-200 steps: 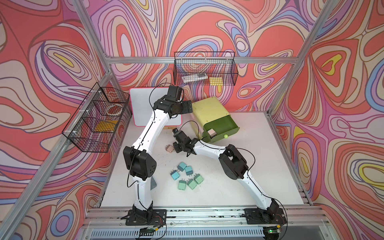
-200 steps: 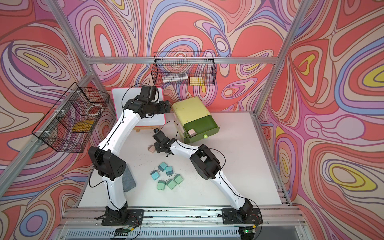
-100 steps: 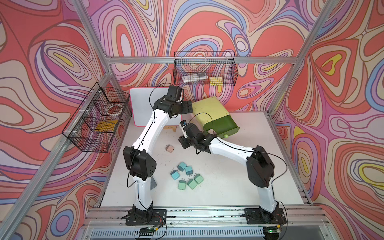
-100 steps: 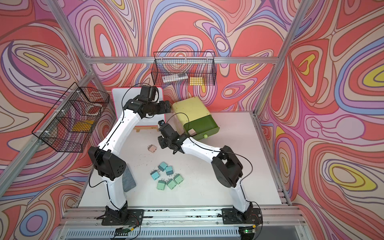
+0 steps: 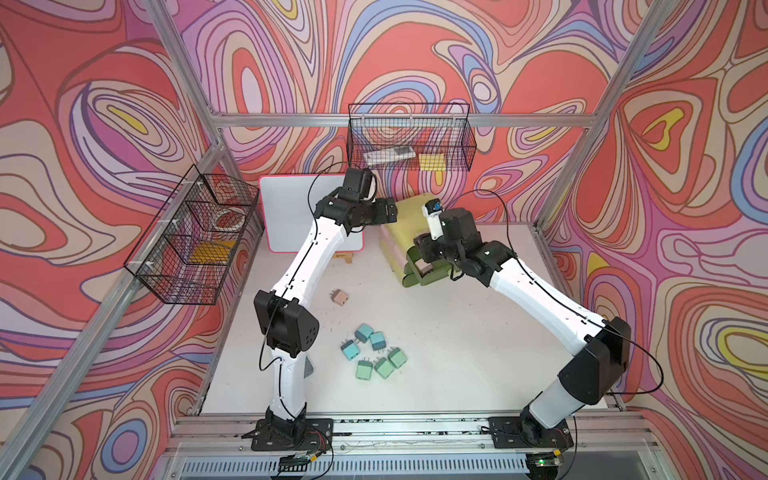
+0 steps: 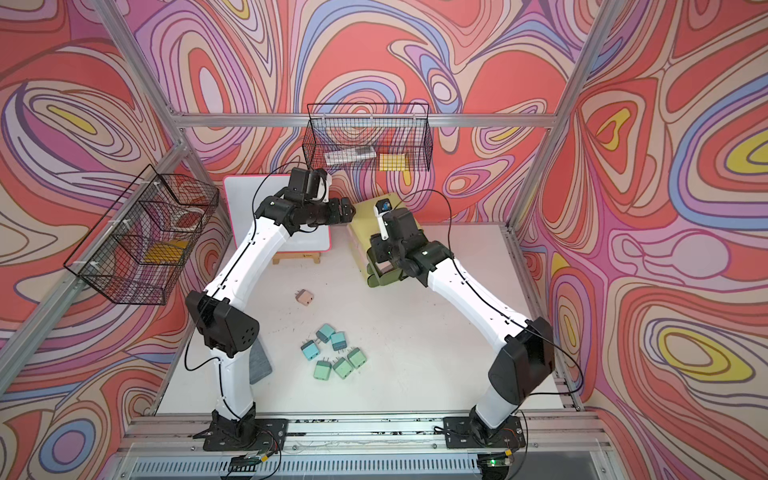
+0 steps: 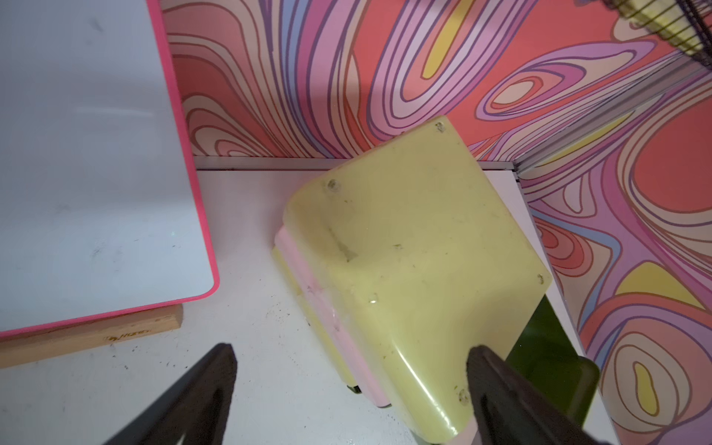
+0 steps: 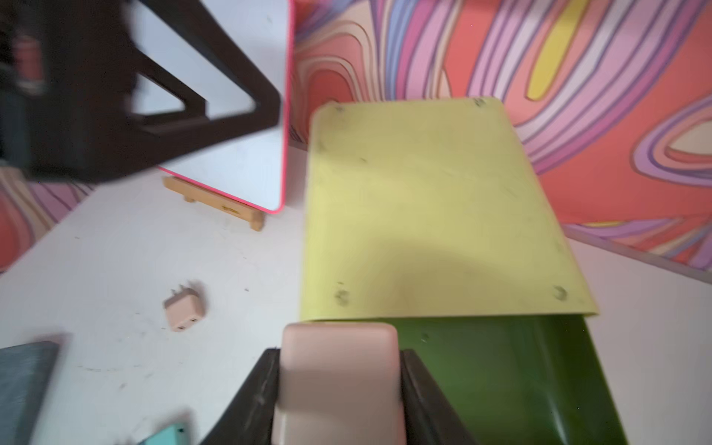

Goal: Place the plugs into the drawer by color
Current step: Place the plug in the drawer.

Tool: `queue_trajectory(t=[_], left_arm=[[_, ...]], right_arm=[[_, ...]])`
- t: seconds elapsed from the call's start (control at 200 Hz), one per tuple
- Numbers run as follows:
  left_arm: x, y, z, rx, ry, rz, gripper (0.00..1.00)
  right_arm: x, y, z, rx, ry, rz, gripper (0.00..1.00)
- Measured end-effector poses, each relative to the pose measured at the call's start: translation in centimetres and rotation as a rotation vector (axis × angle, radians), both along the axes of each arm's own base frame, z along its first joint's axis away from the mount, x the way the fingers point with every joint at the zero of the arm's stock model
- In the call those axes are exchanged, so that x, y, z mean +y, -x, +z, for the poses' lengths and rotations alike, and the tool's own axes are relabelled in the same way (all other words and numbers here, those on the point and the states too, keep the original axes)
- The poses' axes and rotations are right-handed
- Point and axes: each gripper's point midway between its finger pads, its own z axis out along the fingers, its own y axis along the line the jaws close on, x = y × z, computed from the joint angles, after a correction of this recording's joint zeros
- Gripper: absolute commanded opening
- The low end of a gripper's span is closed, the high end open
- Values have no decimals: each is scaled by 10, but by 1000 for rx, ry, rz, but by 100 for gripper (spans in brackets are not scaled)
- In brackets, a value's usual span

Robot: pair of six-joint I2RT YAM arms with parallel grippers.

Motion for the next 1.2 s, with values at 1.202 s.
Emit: queue_trajectory(t=[1.202], left_arm=[[-22,-3,-45,114,-8,-56,92]], right_arm=[[-45,-21,-79,185,124,-57,49]])
